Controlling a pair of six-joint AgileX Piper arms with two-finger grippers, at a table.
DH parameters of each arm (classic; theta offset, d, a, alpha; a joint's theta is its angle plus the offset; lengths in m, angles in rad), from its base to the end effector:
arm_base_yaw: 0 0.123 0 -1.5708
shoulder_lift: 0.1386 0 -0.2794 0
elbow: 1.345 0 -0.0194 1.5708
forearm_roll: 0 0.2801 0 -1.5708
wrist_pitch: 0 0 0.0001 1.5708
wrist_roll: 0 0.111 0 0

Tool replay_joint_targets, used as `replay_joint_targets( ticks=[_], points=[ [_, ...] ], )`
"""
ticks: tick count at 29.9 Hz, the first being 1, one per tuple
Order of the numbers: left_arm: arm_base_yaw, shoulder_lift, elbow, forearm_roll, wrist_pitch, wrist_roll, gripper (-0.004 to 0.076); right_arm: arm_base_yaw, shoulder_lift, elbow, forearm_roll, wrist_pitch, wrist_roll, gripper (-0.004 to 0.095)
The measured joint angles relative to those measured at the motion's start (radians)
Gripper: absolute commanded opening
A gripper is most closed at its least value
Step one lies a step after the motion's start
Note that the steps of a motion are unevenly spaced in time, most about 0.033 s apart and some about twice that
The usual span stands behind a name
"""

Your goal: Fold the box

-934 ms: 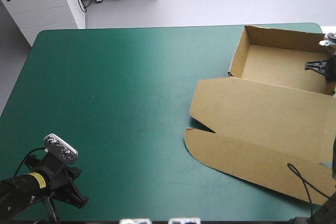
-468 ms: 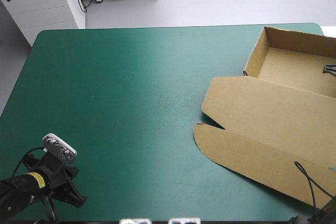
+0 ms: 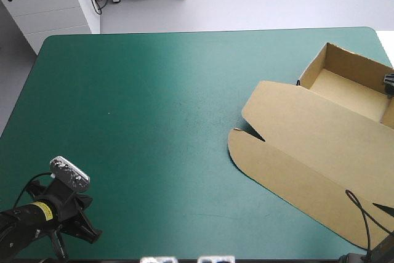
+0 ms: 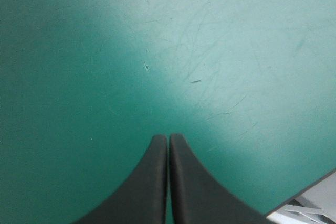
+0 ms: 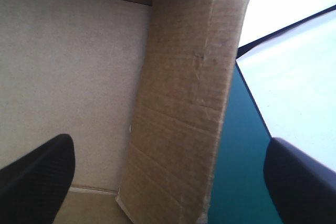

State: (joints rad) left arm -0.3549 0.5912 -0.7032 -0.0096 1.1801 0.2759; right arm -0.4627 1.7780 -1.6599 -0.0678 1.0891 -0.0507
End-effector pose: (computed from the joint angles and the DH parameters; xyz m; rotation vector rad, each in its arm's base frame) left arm 0.1161 -0.0441 0.2914 0.7905 2.4267 -0.0434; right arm 0.3760 -0.1950 0.2969 0.5313 2.6594 -0.2462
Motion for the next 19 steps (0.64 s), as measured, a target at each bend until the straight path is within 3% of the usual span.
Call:
replay_joint_targets(
  ticks=[3, 5, 7, 12, 19],
  points=[
    [0.0, 0.0, 0.0, 0.0, -0.001, 0.0, -0.0008, -0.001, -0.019, 0.0, 0.017, 0.002, 0.0, 0.081],
    [0.0, 0.0, 0.0, 0.0, -0.006, 0.0, -0.0008, -0.001, -0.038, 0.0, 0.044, 0.009, -0.001, 0.0711],
    [0.0, 0.0, 0.0, 0.0, -0.02, 0.0, -0.0008, -0.001, -0.063, 0.0, 0.082, 0.02, -0.016, 0.0531],
    [0.0, 0.0, 0.0, -0.003, -0.045, 0.0, -0.0008, 0.007, -0.133, 0.0, 0.165, 0.042, -0.048, -0.0023],
    [0.0, 0.0, 0.0, -0.003, -0.049, 0.0, -0.0008, 0.082, -0.233, 0.0, 0.254, 0.079, -0.141, 0.0]
  ],
)
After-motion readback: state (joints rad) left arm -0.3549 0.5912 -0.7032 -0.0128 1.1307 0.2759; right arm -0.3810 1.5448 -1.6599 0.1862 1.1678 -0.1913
